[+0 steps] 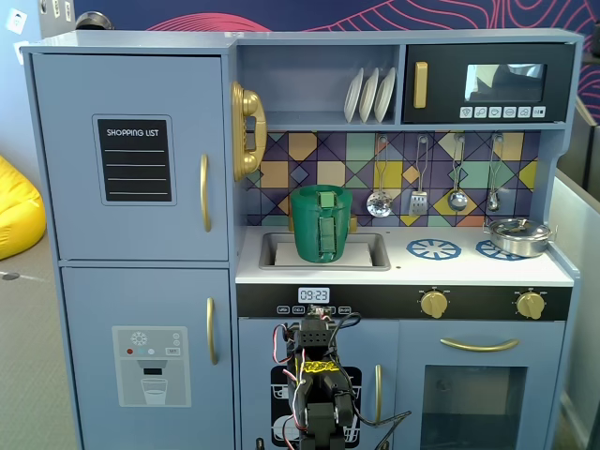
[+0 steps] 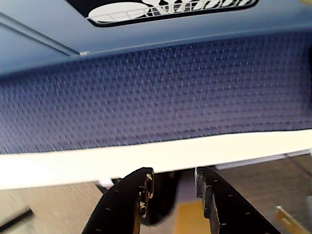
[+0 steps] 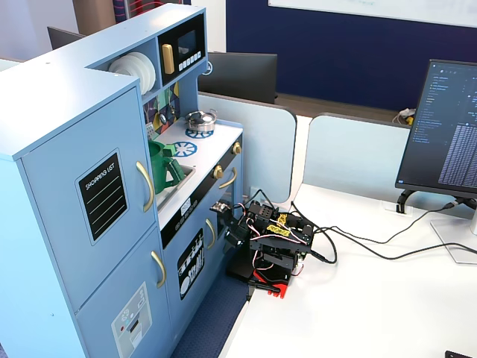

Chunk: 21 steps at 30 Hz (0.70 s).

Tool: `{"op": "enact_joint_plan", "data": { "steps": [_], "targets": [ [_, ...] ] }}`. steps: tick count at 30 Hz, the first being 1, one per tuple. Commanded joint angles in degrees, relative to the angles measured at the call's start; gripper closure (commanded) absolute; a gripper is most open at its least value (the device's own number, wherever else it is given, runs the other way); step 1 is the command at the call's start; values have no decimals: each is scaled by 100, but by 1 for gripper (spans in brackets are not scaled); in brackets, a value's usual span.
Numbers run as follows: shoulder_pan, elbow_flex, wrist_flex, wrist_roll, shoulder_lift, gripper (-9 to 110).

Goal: Close the left cabinet door

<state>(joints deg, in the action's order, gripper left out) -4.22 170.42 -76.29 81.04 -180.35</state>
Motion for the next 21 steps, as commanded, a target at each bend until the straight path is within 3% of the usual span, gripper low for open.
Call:
{"op": "enact_joint_plan", "data": {
  "steps": [1, 8, 11, 21],
  "targets": [
    [167, 123, -984, -422, -114, 101],
    [281, 123, -1002, -475, -167, 101],
    [308, 123, -1151, 694, -167, 100],
    [308, 132, -1151, 721, -167, 100]
  ]
}}
